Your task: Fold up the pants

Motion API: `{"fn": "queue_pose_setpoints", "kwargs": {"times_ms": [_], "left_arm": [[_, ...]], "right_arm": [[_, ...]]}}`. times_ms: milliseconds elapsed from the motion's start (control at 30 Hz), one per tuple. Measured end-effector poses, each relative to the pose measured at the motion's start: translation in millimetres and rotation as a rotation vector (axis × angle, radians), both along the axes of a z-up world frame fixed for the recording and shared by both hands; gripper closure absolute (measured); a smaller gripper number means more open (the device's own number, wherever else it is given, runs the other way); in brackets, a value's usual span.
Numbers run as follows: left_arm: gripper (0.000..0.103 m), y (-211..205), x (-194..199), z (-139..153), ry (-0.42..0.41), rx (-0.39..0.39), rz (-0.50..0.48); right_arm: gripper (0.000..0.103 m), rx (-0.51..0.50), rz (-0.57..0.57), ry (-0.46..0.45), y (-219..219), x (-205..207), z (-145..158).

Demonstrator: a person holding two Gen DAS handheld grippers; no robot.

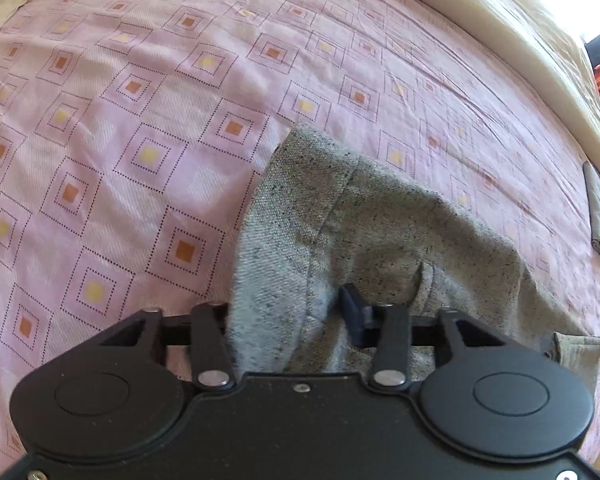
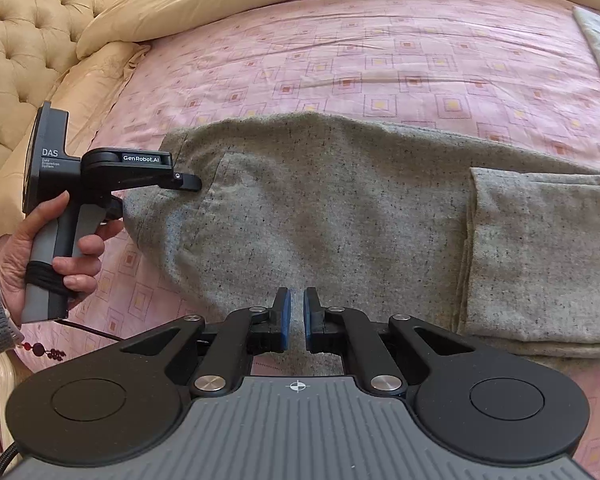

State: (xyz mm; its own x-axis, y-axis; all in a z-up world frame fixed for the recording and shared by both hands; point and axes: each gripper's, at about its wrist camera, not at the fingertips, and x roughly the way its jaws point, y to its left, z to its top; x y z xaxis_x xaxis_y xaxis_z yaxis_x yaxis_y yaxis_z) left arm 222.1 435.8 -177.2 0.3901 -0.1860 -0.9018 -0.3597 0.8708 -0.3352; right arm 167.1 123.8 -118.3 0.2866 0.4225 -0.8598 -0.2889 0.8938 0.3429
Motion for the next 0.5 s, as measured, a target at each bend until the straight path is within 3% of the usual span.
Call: {"fn": "queue_pose_setpoints", "kwargs": {"times_ms": [133, 300, 400, 500], "left_arm": [[0.077, -19.0, -4.5, 33.2, -0.032, 0.082, -0.054], [0.081, -72.7, -11.3, 92.4, -0.124, 0.208, -0.108], [0.081, -132.9, -16.6, 129.6, -0.199, 0.319, -0.183], [0.081, -200.1, -19.6, 149.8, -0.246, 0.369, -0.262]], "right_arm": [[0.096, 0.031, -0.026, 0.016, -11.1, 1.9, -3.6], [0.096, 0.082, -0.078, 0.025, -41.5, 6.4, -7.9], [0.096, 0.102, -0.102, 0.023, -67.2, 8.1, -10.7], [0.096, 0.117, -0.113, 0.022, -98.9, 10.8, -10.6]]}}
